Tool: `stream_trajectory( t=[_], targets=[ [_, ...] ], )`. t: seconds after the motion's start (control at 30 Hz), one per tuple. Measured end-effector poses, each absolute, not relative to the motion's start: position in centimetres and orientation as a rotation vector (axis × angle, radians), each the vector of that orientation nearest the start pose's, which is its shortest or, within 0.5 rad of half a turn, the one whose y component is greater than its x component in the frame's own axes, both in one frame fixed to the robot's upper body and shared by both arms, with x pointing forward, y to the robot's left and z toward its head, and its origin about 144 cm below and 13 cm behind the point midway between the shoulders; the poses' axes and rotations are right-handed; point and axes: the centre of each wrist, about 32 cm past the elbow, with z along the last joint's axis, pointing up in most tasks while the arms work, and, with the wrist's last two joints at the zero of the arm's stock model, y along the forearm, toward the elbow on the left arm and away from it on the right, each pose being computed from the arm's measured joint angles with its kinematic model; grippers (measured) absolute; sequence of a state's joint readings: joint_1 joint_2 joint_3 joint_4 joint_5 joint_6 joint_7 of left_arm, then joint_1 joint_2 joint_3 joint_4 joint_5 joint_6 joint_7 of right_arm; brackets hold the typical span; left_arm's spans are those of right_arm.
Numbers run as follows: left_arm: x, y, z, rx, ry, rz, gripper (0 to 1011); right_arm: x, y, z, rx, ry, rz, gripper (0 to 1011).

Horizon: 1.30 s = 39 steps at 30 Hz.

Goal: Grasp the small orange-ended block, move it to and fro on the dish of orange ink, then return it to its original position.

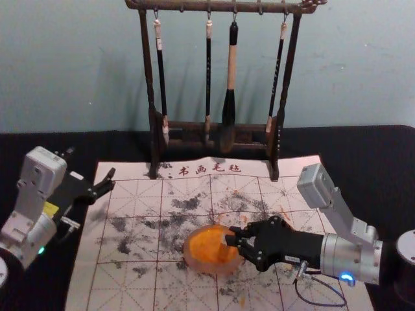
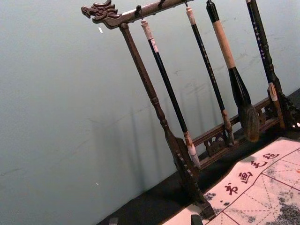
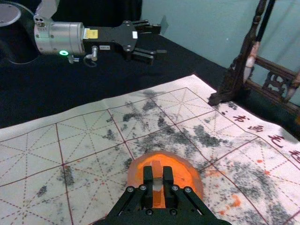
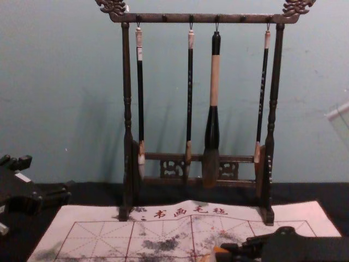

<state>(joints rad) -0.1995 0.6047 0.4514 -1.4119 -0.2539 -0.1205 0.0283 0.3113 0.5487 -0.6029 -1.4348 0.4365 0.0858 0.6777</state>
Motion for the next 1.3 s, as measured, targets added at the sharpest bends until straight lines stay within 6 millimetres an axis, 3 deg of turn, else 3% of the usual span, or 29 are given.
stream_trajectory(
  t=[0.83,1.3],
  targets=[
    [48.9,31.0,114.0,0.304,-0.285,1.248,1001,52.2,-22.8,114.9,-0.297,0.051,-0.443,104],
    [48.9,31.0,114.0,0.305,-0.285,1.248,1001,52.8,-23.5,115.4,-0.313,0.045,-0.496,104]
  ],
)
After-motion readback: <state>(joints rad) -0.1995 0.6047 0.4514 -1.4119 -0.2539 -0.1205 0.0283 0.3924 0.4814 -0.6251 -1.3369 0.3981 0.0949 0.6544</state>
